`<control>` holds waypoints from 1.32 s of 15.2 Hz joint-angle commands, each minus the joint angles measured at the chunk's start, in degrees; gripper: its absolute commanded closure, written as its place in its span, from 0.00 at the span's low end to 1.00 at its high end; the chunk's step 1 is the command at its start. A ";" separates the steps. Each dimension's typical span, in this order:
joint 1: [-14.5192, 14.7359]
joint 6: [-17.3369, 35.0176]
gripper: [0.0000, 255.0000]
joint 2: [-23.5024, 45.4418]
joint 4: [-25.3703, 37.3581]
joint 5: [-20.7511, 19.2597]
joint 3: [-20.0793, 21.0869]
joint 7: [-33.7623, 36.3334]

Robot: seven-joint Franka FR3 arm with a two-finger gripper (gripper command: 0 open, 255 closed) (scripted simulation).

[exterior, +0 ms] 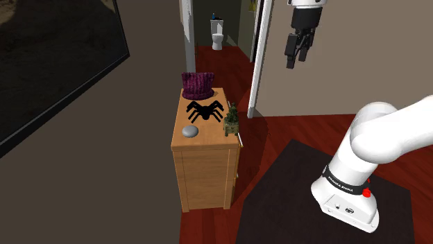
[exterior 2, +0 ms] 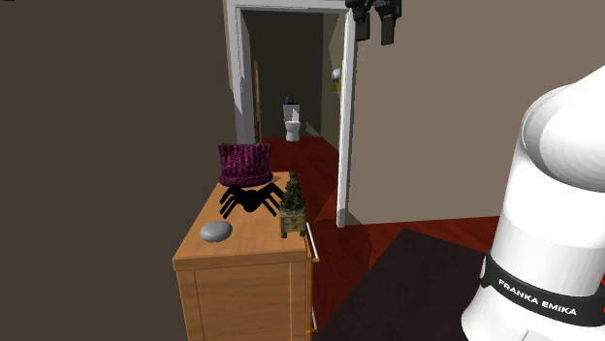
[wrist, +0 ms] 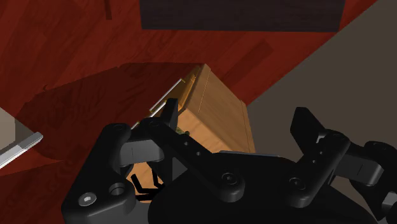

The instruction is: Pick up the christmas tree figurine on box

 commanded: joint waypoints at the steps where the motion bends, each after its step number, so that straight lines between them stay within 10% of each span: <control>1: 0.00 0.00 0.00 0.00 0.00 0.00 0.00 0.00; 20: -4.35 32.07 0.00 32.11 1.28 -0.37 -5.49 4.10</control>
